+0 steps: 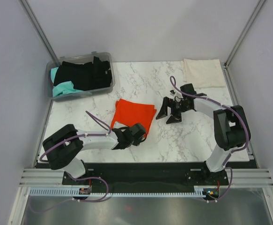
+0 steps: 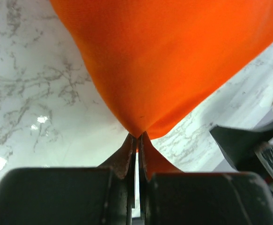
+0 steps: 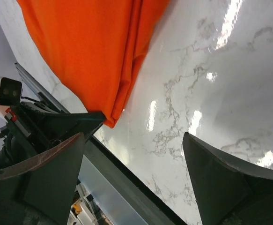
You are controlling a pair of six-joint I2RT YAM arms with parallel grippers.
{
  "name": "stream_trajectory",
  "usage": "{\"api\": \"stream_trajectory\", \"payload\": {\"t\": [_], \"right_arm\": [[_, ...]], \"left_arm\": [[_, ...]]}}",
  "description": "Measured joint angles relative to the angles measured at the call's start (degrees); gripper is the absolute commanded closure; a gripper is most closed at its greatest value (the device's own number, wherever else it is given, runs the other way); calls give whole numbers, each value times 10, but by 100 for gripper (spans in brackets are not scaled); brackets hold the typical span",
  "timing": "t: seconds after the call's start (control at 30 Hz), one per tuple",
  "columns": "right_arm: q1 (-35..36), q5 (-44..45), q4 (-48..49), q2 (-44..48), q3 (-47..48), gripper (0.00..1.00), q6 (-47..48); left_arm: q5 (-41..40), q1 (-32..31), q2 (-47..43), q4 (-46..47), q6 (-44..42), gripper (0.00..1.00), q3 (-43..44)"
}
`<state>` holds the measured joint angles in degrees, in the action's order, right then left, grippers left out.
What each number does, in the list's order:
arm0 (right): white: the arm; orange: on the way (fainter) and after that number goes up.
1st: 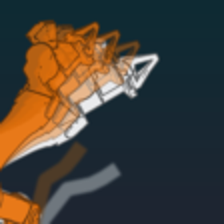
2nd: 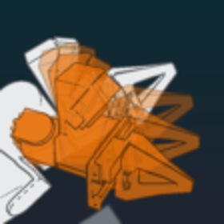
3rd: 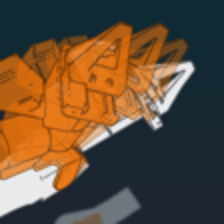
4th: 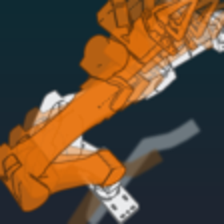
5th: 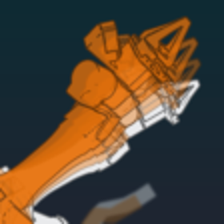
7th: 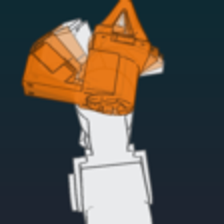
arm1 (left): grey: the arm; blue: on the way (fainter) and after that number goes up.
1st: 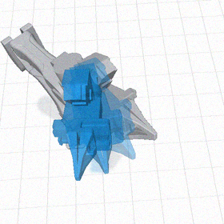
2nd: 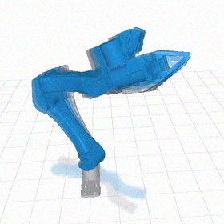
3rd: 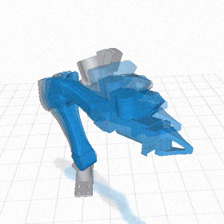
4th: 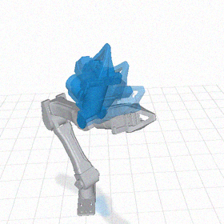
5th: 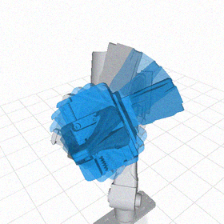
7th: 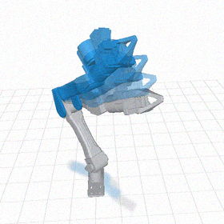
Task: Fold and stack the t-shirts
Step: Neatly place the folded tshirt to the corner
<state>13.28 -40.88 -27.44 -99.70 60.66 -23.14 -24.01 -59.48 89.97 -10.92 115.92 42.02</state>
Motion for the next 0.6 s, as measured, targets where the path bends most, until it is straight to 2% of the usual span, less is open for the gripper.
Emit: {"api": "stream_trajectory", "payload": {"t": [0.37,0.6], "right_arm": [[27,-64,100,-92,17,7,-48],[46,-74,168,-117,12,10,-121]], "left_arm": [[33,8,-94,-16,-1,98,-3],[42,24,-145,-36,-1,98,-26]]}}
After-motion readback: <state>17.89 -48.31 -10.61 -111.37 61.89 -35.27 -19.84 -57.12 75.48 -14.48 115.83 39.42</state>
